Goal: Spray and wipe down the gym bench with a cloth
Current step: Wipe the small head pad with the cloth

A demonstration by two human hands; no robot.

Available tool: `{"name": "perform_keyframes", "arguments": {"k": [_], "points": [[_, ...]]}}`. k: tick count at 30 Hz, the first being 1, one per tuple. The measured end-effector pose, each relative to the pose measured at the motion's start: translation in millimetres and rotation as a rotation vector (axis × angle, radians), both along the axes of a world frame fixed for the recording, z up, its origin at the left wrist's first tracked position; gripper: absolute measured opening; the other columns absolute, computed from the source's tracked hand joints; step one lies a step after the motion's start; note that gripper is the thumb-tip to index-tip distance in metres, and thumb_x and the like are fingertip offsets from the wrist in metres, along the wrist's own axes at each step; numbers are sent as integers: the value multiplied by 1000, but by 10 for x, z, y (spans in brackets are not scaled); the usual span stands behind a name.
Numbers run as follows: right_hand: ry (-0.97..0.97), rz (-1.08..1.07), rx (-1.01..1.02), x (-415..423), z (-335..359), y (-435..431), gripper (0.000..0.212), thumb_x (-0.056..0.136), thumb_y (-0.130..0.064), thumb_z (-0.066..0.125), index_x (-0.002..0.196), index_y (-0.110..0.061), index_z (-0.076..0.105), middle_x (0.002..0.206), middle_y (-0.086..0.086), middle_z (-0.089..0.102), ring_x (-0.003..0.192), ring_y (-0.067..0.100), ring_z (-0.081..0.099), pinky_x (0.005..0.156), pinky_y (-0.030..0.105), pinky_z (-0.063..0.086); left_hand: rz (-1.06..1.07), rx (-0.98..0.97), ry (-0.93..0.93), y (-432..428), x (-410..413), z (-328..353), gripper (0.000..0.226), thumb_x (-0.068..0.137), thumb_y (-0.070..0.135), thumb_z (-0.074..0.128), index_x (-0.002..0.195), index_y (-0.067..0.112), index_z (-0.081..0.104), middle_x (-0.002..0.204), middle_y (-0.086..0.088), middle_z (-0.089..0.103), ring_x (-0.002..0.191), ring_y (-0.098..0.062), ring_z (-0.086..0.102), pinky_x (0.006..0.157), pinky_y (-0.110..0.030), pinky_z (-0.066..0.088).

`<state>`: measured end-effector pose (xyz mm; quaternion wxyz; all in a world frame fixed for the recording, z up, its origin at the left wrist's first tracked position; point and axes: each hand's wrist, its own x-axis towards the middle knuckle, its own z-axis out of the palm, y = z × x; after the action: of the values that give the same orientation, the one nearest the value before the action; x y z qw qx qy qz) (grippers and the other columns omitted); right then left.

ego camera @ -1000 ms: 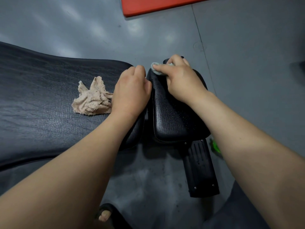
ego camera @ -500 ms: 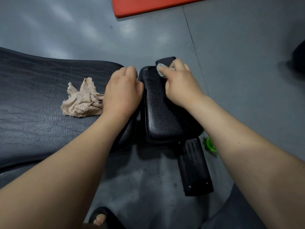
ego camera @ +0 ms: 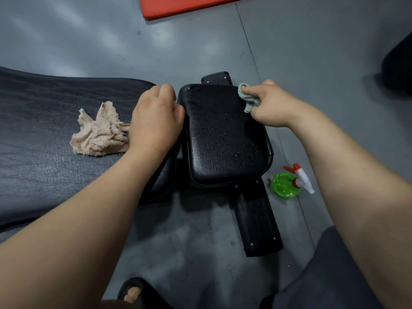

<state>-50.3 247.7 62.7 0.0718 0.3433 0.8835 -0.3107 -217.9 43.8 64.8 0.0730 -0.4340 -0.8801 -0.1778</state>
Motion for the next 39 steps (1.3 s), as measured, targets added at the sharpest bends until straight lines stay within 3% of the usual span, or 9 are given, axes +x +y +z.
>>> {"name": "perform_keyframes", "arguments": {"k": [6, 9, 11, 17, 20, 24, 27, 32, 39], "points": [[-90, 67, 80, 110, 112, -8, 53, 90, -15, 65, 141, -23, 56, 130, 11, 55, 117, 30, 56, 90, 28, 42, 4, -3, -4, 5, 16, 5, 16, 91, 19, 48, 94, 5, 56, 96, -17, 59, 96, -38, 53, 70, -45, 38], [-17, 106, 168, 58, 99, -87, 22, 89, -18, 65, 111, -14, 62, 109, 9, 59, 108, 31, 58, 78, 28, 39, 3, -1, -5, 5, 27, 11, 17, 92, 19, 49, 94, 4, 56, 97, -18, 59, 97, -39, 53, 70, -46, 39], [75, 154, 186, -28, 107, -232, 11, 89, -19, 64, 99, -19, 59, 100, 5, 52, 101, 30, 58, 74, 25, 32, 3, -9, 5, 7, 25, 8, 17, 92, 19, 48, 94, 4, 56, 97, -18, 59, 97, -39, 53, 71, -46, 38], [234, 306, 217, -228, 36, -576, 26, 91, -21, 63, 112, -6, 64, 102, 8, 53, 96, 30, 57, 80, 33, 43, 10, -8, 0, 5, 33, 7, 15, 92, 18, 50, 94, 5, 56, 97, -17, 59, 97, -38, 52, 71, -42, 35], [211, 159, 227, -134, -15, -362, 20, 92, -22, 63, 105, -6, 64, 100, 7, 43, 89, 29, 53, 72, 29, 32, 8, -10, -1, 11, 41, 14, 15, 92, 19, 49, 94, 6, 56, 98, -17, 59, 97, -38, 52, 72, -43, 35], [128, -24, 288, -35, -130, -167, 21, 95, -19, 57, 105, -2, 62, 116, 18, 49, 94, 34, 55, 75, 29, 35, 11, -9, 8, 17, 38, 7, 16, 93, 19, 49, 94, 5, 56, 98, -17, 59, 97, -38, 52, 71, -42, 34], [208, 102, 273, -121, -97, -326, 21, 91, -13, 60, 109, -3, 64, 118, 17, 55, 100, 36, 58, 75, 26, 33, 16, -13, 15, 20, 43, 3, 16, 92, 19, 49, 94, 5, 56, 98, -18, 59, 98, -38, 53, 72, -44, 36], [383, 332, 178, -219, 5, -634, 31, 85, -8, 62, 115, -15, 62, 113, 7, 60, 103, 27, 58, 87, 37, 48, 19, -10, 20, 11, 41, -3, 16, 93, 20, 49, 94, 6, 55, 97, -17, 59, 97, -38, 52, 71, -43, 35], [274, -47, 255, -185, -193, -311, 36, 93, -5, 54, 126, -8, 66, 123, 16, 56, 112, 36, 57, 86, 22, 37, 17, -1, -1, 19, 38, -19, 16, 92, 19, 49, 94, 5, 56, 98, -18, 60, 97, -38, 53, 73, -46, 38]]}}
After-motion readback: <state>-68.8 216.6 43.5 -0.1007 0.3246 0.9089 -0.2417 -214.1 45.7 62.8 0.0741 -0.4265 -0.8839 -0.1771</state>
